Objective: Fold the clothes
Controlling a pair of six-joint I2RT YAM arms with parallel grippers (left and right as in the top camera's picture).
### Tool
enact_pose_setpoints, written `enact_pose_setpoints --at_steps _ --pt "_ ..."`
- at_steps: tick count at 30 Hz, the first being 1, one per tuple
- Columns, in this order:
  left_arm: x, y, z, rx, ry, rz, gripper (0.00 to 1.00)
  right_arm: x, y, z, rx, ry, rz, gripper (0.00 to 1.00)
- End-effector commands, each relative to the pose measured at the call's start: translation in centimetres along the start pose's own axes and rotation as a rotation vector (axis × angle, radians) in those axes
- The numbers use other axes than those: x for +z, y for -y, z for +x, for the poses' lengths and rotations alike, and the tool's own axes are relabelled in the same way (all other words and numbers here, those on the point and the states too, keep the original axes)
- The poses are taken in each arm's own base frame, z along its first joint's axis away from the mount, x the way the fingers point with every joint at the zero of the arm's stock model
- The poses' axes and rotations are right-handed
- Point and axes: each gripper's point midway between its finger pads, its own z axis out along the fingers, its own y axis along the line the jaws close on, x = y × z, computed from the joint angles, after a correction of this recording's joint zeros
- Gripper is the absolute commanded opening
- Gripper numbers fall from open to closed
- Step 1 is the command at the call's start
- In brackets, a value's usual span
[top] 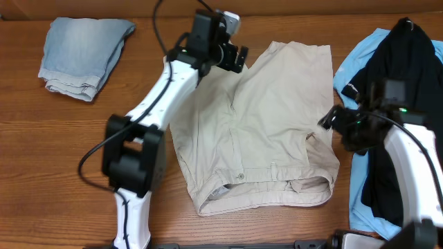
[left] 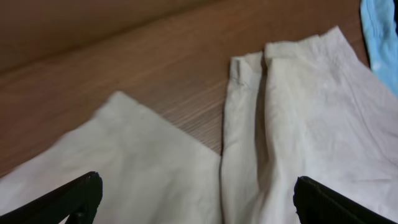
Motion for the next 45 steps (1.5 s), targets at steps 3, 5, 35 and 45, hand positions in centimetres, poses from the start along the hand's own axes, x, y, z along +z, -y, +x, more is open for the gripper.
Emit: enact_pose_setpoints --at_steps 3,5,35,45 --pt "4.1 4.0 0.6 0.082 0.007 0.163 1.00 -5.7 -2.2 -1.5 -0.095 0.173 -0.046 0.90" --pt "5.3 5.3 1.2 0.113 0.006 0.197 1.00 -6.5 -2.3 -1.2 -0.101 0.192 -0.053 0.90" --pt "9.5 -5.1 13.3 0.056 -0.330 -0.354 0.99 -6.6 -1.5 -0.3 -0.090 0.166 -0.018 0.93" --pt "1.8 -16.3 22.0 -0.404 -0.636 -0.502 1.00 -2.8 -2.1 0.1 -0.114 0.047 0.013 0.93"
